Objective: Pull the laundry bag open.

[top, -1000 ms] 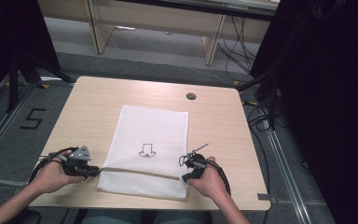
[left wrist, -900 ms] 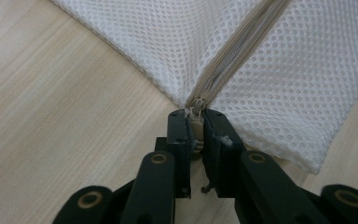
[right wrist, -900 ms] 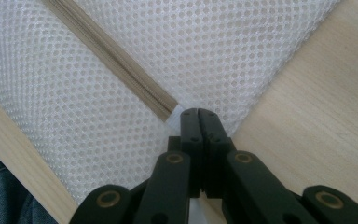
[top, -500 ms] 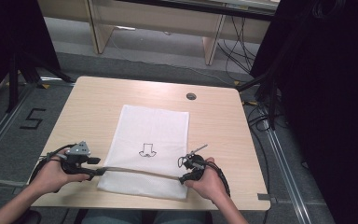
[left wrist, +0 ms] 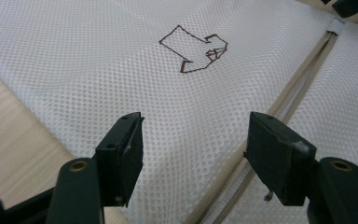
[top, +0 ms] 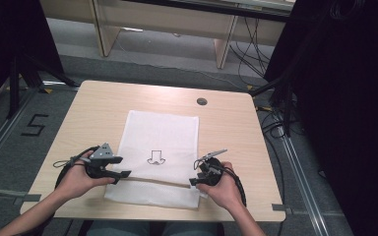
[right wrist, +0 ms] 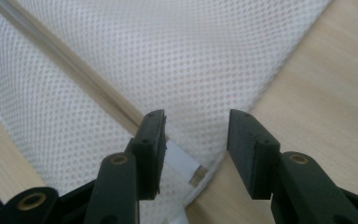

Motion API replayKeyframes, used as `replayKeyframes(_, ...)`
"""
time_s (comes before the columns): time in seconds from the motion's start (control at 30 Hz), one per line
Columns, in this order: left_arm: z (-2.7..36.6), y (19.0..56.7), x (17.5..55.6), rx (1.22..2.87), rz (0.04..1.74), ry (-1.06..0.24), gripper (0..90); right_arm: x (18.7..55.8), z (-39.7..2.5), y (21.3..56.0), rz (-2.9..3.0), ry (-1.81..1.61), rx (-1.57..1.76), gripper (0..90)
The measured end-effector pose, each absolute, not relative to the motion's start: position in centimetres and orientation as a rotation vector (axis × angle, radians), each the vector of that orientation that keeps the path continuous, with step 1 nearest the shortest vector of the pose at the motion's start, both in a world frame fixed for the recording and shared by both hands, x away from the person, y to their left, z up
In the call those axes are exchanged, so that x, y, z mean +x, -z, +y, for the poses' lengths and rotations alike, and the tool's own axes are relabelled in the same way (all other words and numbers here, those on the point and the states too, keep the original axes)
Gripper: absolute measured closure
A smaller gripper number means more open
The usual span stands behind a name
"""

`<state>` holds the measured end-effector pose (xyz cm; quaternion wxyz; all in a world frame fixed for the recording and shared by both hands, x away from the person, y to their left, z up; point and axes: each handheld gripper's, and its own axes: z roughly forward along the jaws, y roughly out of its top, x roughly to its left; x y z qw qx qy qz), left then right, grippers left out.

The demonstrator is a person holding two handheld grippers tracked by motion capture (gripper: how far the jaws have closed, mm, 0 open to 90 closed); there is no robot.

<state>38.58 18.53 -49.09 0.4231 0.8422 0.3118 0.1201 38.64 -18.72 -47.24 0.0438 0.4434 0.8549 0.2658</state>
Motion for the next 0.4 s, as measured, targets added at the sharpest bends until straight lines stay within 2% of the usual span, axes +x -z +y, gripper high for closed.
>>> replayKeyframes(0.4,20.8,49.3,39.0,2.08,0.849,-0.373,38.5,39.3,-20.1,47.2,2.505,-0.894,1.388,55.1)
